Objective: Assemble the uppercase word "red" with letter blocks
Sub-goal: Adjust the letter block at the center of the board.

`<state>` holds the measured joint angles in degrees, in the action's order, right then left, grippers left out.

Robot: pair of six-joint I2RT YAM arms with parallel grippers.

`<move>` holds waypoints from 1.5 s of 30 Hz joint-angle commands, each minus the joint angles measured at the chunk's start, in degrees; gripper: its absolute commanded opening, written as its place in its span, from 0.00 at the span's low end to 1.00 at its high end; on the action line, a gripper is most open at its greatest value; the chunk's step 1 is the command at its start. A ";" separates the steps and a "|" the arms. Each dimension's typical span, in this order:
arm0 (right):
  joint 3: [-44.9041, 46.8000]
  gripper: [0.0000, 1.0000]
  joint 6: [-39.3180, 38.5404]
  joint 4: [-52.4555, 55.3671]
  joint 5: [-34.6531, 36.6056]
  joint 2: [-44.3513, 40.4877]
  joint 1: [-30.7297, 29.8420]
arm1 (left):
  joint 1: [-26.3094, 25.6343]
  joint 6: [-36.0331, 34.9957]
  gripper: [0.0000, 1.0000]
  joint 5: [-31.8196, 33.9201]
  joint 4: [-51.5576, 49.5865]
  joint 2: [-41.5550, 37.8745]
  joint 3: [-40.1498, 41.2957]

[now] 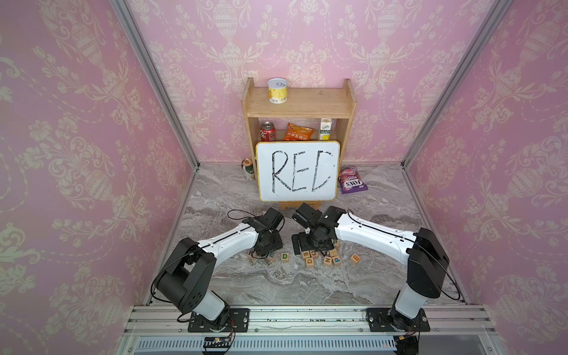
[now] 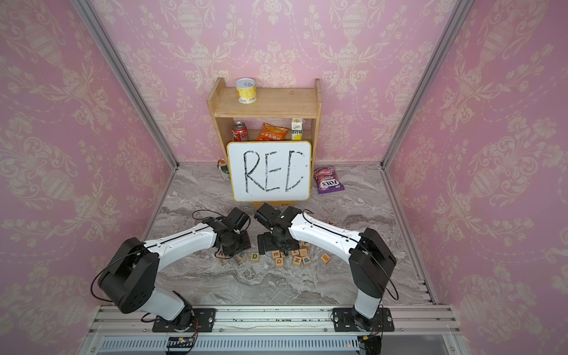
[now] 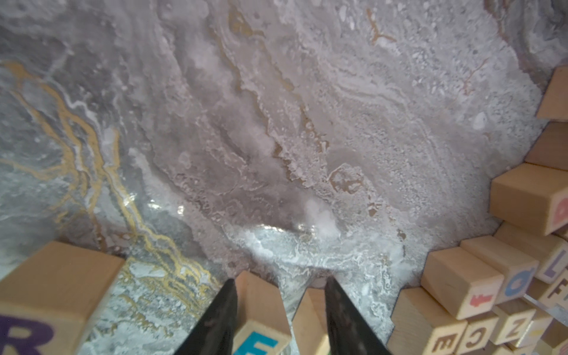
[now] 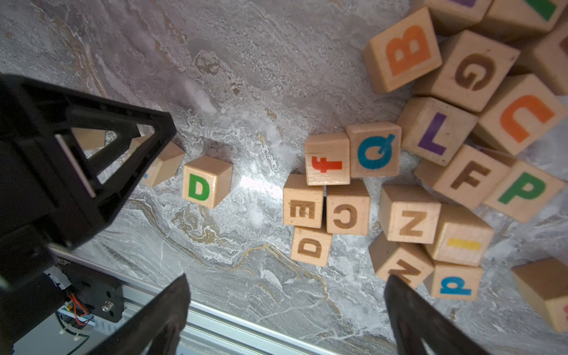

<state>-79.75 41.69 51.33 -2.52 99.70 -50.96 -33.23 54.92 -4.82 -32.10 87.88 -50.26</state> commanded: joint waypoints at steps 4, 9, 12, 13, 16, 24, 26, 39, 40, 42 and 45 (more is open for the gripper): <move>0.73 1.00 -1.07 0.27 0.77 -1.73 0.51 | 0.53 -2.55 0.52 3.08 -4.76 -1.68 -1.95; 0.64 1.00 -0.88 -0.17 0.42 -1.33 0.46 | 0.98 -9.12 0.61 8.26 -11.61 -3.60 -4.78; 0.15 1.00 -0.87 -0.38 0.02 -0.80 0.51 | 1.45 -10.57 0.61 8.03 -12.43 -4.23 -3.93; -0.19 1.00 -1.07 -0.23 -0.02 -0.60 0.40 | 1.54 -10.97 0.62 8.73 -13.06 -4.67 -3.85; -1.09 1.00 -1.52 0.17 0.06 -0.05 0.46 | 1.67 -12.85 0.64 11.76 -14.56 -6.59 -3.88; -2.00 1.00 -1.85 0.13 -0.77 0.50 0.38 | 2.23 -13.85 0.85 17.28 -17.75 -9.26 -1.60; -1.99 1.00 -1.88 0.15 -0.91 0.37 0.42 | 2.21 -13.78 0.85 17.09 -17.48 -10.14 -0.87; -1.27 1.00 -1.53 -0.14 -0.91 -0.20 0.16 | 2.56 -12.73 0.65 13.49 -12.45 -7.77 5.14; -1.20 1.00 -1.54 -0.09 -0.82 -0.28 0.23 | 2.56 -12.64 0.63 13.35 -12.04 -7.59 5.30; -0.82 1.00 -1.49 -0.09 -0.74 -0.60 0.25 | 2.56 -12.60 0.59 13.08 -11.19 -7.16 5.47; -0.09 1.00 -1.22 -0.26 -0.67 -0.99 0.24 | 2.56 -12.82 0.55 13.05 -10.25 -6.16 5.43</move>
<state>-80.38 40.86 51.27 -3.16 99.92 -50.98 -31.18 42.46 8.99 -43.77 80.75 -45.25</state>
